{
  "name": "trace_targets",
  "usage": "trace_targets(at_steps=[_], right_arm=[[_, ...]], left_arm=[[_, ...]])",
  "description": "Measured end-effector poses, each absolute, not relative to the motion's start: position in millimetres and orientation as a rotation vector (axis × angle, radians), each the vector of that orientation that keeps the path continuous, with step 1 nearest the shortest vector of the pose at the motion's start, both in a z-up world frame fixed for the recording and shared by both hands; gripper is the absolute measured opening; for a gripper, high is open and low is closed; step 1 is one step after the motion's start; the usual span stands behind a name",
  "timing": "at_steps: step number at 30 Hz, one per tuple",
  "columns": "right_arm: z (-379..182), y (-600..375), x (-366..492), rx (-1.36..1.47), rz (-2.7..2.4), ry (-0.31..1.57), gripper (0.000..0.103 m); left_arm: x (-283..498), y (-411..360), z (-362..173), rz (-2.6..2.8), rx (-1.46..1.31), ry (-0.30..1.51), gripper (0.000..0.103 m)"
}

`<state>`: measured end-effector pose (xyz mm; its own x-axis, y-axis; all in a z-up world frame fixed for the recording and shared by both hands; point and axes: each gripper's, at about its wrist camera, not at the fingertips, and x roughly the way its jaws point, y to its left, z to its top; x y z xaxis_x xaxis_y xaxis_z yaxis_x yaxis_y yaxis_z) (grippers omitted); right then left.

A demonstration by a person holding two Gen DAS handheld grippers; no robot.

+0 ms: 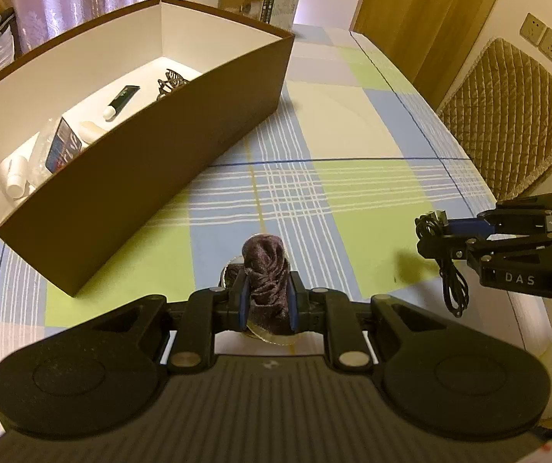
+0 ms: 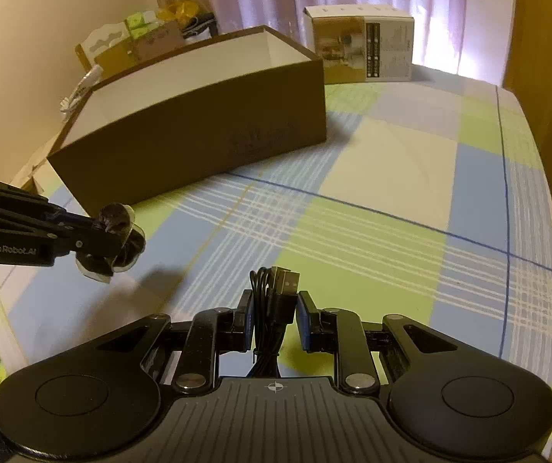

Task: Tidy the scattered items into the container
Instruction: 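Carry the scrunchie and USB cable over the box with both tools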

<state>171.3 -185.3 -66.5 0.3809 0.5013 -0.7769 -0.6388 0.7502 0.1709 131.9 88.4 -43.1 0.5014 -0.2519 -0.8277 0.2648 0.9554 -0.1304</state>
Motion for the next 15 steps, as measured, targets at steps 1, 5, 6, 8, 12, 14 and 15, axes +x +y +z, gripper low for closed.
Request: trace_targets(at_steps=[1, 5, 6, 8, 12, 14, 15], right_arm=[[-65, -184, 171, -0.167, 0.736, 0.926, 0.019], [-60, -179, 171, -0.167, 0.758, 0.917, 0.019], [-58, -178, 171, -0.166, 0.764, 0.914, 0.019], [-55, -176, 171, -0.167, 0.776, 0.908, 0.019], [-48, -172, 171, -0.162, 0.795, 0.897, 0.019], [-45, -169, 171, -0.159, 0.801, 0.889, 0.019], [-43, -168, 171, -0.157, 0.804, 0.885, 0.019]], left_arm=[[132, 89, -42, -0.311, 0.013, 0.995, 0.015], [131, 90, -37, -0.305, 0.008, 0.982, 0.015], [131, 91, -35, -0.304, 0.007, 0.978, 0.015], [132, 91, -33, -0.304, 0.004, 0.972, 0.015], [133, 92, -28, -0.308, 0.000, 0.959, 0.015], [133, 93, -24, -0.312, -0.001, 0.951, 0.015], [134, 93, -23, -0.314, -0.002, 0.948, 0.015]])
